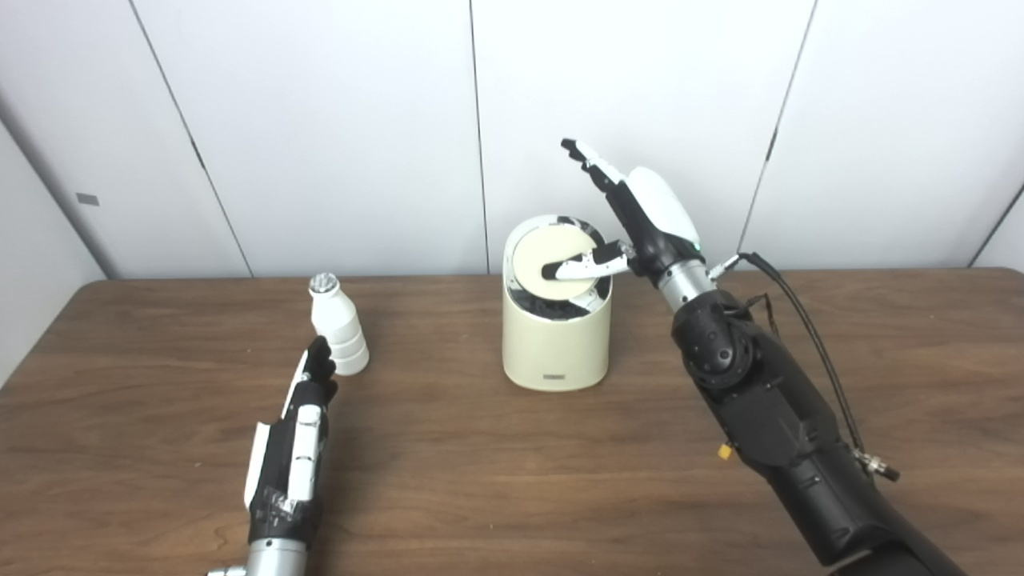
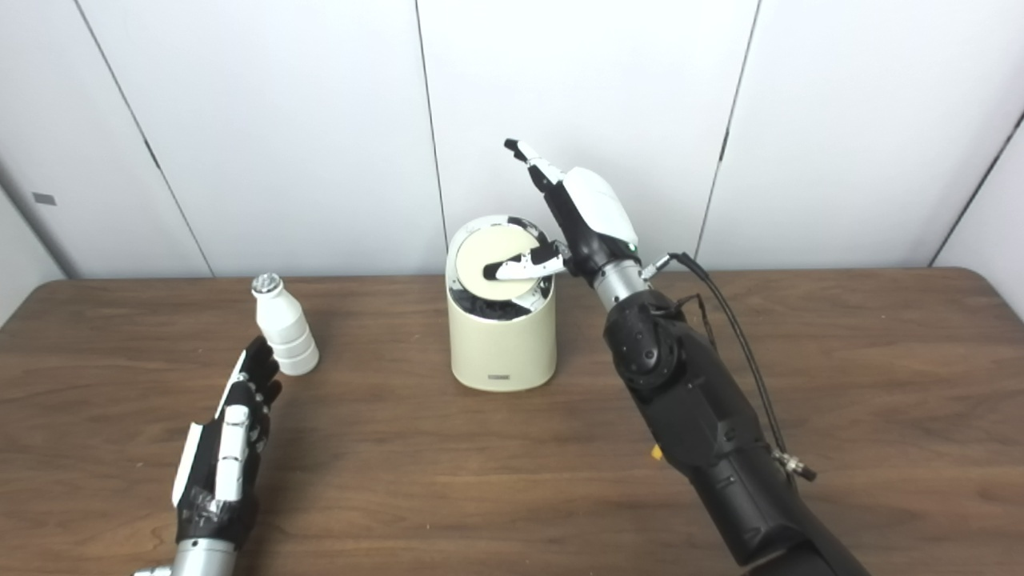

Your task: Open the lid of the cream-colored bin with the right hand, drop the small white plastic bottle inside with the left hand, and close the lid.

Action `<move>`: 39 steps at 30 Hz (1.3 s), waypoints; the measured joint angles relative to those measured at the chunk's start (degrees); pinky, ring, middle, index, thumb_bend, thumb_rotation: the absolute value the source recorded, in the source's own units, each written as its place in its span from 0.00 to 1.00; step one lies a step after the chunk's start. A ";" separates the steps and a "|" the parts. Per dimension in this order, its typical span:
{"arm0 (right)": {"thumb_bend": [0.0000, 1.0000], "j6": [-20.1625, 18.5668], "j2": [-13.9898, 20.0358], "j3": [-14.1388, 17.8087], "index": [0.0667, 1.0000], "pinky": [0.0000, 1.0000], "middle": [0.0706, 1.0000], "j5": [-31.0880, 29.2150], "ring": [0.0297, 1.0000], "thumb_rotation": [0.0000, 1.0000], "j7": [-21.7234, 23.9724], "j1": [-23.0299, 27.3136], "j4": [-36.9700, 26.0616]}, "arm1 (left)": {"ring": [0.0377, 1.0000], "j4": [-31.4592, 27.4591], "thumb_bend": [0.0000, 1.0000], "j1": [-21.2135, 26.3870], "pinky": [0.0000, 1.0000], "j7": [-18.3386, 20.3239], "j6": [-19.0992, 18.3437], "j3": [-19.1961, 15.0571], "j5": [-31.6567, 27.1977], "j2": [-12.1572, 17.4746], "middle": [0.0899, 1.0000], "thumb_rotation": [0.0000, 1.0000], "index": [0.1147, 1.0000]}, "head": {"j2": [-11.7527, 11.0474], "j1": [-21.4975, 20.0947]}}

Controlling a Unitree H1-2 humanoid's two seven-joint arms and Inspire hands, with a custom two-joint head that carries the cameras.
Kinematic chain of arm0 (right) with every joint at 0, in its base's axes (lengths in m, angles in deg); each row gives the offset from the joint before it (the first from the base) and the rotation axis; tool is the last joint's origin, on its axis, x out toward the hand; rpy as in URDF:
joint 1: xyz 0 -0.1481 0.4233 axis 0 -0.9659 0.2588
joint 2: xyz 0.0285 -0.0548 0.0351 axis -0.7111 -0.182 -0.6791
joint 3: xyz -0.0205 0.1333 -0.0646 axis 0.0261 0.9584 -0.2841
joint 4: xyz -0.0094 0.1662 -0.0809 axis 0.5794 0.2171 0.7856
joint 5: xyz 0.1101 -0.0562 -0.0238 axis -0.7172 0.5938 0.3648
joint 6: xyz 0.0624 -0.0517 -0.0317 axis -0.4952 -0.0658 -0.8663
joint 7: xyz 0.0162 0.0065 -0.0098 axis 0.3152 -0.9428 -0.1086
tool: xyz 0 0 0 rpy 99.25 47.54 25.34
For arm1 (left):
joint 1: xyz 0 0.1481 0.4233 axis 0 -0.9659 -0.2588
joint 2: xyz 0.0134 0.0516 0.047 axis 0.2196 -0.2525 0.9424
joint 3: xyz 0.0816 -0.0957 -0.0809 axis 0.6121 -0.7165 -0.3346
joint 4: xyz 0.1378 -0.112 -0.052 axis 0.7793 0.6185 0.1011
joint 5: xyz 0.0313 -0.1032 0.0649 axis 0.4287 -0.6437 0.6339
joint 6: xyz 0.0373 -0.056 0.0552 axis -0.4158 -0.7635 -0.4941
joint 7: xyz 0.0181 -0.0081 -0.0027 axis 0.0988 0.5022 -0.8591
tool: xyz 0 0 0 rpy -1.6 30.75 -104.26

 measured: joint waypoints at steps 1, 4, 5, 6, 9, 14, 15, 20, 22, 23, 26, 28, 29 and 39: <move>0.88 -0.01 0.01 0.02 0.93 0.87 0.92 0.00 0.90 0.14 0.00 -0.01 0.00 | 1.00 0.00 0.48 0.00 1.00 0.01 0.00 0.01 0.00 0.00 1.00 0.96 1.00 | 0.09 0.00; 0.87 -0.05 0.04 0.09 0.93 0.86 0.91 -0.01 0.90 0.17 0.00 -0.03 0.04 | 1.00 -0.01 0.48 -0.01 1.00 0.06 0.00 0.01 -0.01 0.00 1.00 0.95 1.00 | 0.09 0.00; 0.87 -0.07 0.06 0.10 0.93 0.86 0.91 -0.01 0.90 0.18 0.00 -0.03 0.11 | 1.00 -0.02 0.48 -0.02 1.00 0.07 0.00 0.01 -0.01 0.00 1.00 0.95 1.00 | 0.09 0.00; 0.87 -0.11 0.07 0.12 0.93 0.86 0.91 -0.01 0.89 0.18 0.00 -0.03 0.19 | 1.00 -0.03 0.47 -0.03 1.00 0.07 0.00 0.00 -0.01 0.00 1.00 0.95 1.00 | 0.09 0.00; 0.87 -0.13 0.05 0.22 0.93 0.86 0.91 -0.04 0.90 0.22 -0.02 -0.07 0.30 | 1.00 -0.03 0.48 -0.02 1.00 0.01 0.00 0.00 -0.01 0.00 1.00 0.95 1.00 | 0.18 -0.09; 0.79 -0.85 -0.35 1.58 0.93 0.85 0.92 -1.50 0.91 0.35 0.15 -0.77 0.07 | 1.00 -0.17 0.50 -0.08 1.00 -0.01 -0.03 -0.01 -0.01 -0.08 1.00 0.94 1.00 | 0.26 -0.09; 0.77 -1.26 -0.56 2.02 0.93 0.85 0.93 -1.92 0.91 0.36 0.19 -1.13 -0.21 | 1.00 -0.20 0.50 -0.10 1.00 0.00 -0.03 0.00 -0.02 -0.09 1.00 0.94 1.00 | 0.26 -0.09; 0.64 -2.79 -1.44 3.29 0.93 0.84 0.93 -2.71 0.91 0.64 0.22 -3.06 -1.60 | 1.00 -0.21 0.48 -0.11 1.00 0.01 -0.03 -0.06 -0.10 -0.20 1.00 0.92 1.00 | 0.44 0.09; 0.60 -2.94 -1.43 3.47 0.92 0.83 0.93 -2.69 0.90 0.70 0.22 -3.49 -2.44 | 1.00 -0.20 0.49 -0.11 1.00 0.00 -0.04 -0.07 -0.10 -0.21 1.00 0.93 1.00 | 0.44 0.00; 0.58 -3.02 -1.42 3.56 0.92 0.83 0.93 -2.66 0.90 0.74 0.22 -3.59 -2.66 | 1.00 -0.21 0.49 -0.11 1.00 -0.03 -0.10 -0.07 -0.10 -0.22 1.00 0.93 1.00 | 0.44 0.00; 0.56 -3.43 -1.28 3.67 0.93 0.84 0.93 -2.51 0.90 0.83 0.26 -4.07 -3.40 | 1.00 -0.21 0.47 -0.11 1.00 -0.07 -0.24 -0.07 -0.09 -0.27 1.00 0.92 1.00 | 0.62 -0.09; 0.56 -4.44 -1.22 3.83 0.93 0.85 0.94 -2.54 0.91 0.86 0.62 -4.61 -4.23 | 1.00 -0.21 0.46 -0.11 1.00 -0.05 -0.23 -0.07 -0.09 -0.27 1.00 0.91 1.00 | 0.62 -0.09; 0.55 -4.50 -1.19 4.09 0.93 0.85 0.94 -2.70 0.91 0.86 0.85 -4.92 -4.57 | 1.00 -0.20 0.46 -0.10 1.00 -0.06 -0.23 -0.08 -0.10 -0.27 1.00 0.91 1.00 | 0.62 -0.09; 0.49 -6.76 0.94 7.64 0.94 0.82 0.95 -6.23 0.91 0.84 4.60 -11.01 -13.03 | 1.00 -0.19 0.46 -0.10 1.00 0.02 -0.63 -0.18 -0.14 -0.26 1.00 0.88 1.00 | 0.62 -0.61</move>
